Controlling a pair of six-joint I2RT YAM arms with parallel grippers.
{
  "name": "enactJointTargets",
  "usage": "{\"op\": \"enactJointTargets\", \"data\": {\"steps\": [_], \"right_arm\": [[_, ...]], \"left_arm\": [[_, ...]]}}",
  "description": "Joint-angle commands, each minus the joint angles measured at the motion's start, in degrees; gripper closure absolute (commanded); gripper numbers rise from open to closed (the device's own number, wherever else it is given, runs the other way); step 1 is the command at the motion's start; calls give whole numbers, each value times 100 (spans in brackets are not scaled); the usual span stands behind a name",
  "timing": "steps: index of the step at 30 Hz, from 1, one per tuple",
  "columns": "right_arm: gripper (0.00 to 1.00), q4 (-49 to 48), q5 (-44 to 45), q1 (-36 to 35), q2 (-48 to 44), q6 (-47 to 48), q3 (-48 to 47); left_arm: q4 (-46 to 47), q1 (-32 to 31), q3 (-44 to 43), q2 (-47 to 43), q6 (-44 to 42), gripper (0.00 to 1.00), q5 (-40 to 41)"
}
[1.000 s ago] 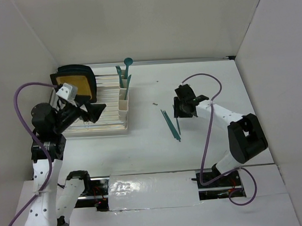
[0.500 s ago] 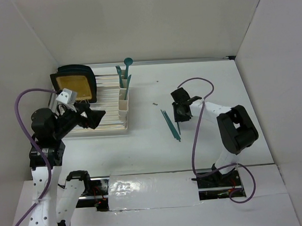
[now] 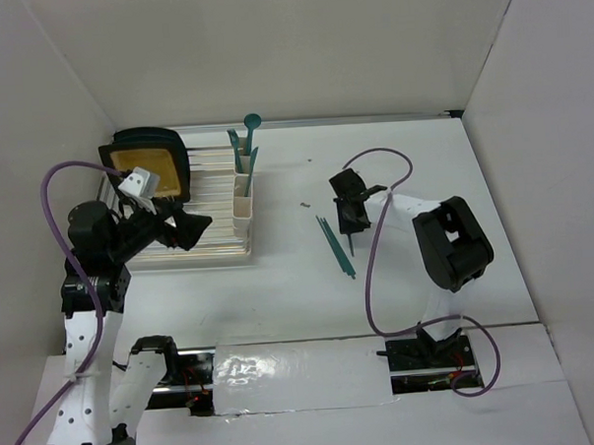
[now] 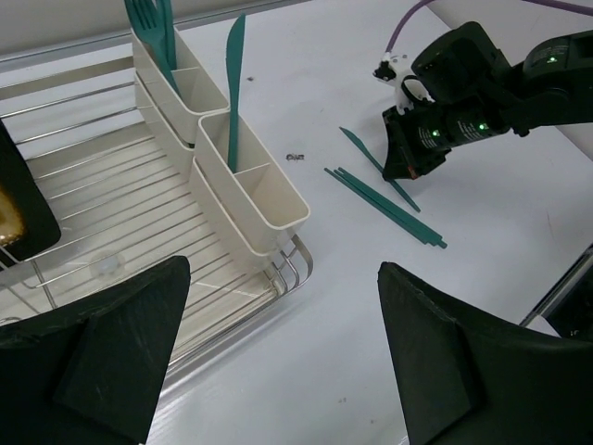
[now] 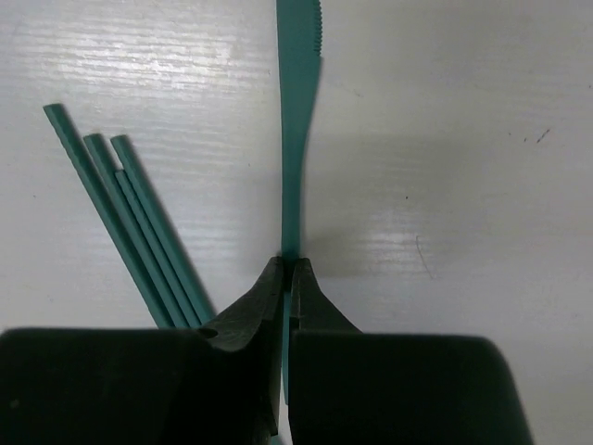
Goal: Sort the eating utensils into containers
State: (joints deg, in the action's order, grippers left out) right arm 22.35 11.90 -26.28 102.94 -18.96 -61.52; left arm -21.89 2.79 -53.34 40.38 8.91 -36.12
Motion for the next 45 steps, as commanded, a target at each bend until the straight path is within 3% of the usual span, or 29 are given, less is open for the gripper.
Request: {"op": "enactJointTargets", "data": {"steps": [1, 4, 5, 9, 14, 17, 27, 37, 40, 45], "right_arm": [[100, 42, -45, -26, 351, 15, 192], [100, -456, -730, 114, -410, 129, 394], [100, -868, -1786, 254, -971, 408, 543], [100, -1443, -2814, 404, -1863, 613, 493], [100, -1207, -3518, 431, -2085, 824, -202], [100, -1320, -4088, 361, -2163, 806, -352], [100, -1822, -4363, -245, -2559, 358, -756], [100, -1822, -4416, -658, -2665, 253, -994], [100, -1822, -4416, -729, -2647, 226, -994], [100, -1875, -4416, -826, -2621, 217, -994]], "left_arm": [[290, -24, -317, 40, -161, 5, -439], [352, -24, -361, 163, -162, 5, -527], [369, -32, -439, 328, -65, 5, -650], [493, -32, -703, 795, 469, 6, -853], [1193, -226, -695, 1234, 1147, 6, -835], [1598, -681, -677, 1437, 1578, 6, -800], [2319, -1657, -1275, 3044, 1983, 6, 50], [3181, -2256, -1319, 3555, 1992, 6, 518], [3401, -2388, -1389, 3713, 2027, 7, 501], [3481, -2669, -1504, 3950, 2036, 21, 623]]}}
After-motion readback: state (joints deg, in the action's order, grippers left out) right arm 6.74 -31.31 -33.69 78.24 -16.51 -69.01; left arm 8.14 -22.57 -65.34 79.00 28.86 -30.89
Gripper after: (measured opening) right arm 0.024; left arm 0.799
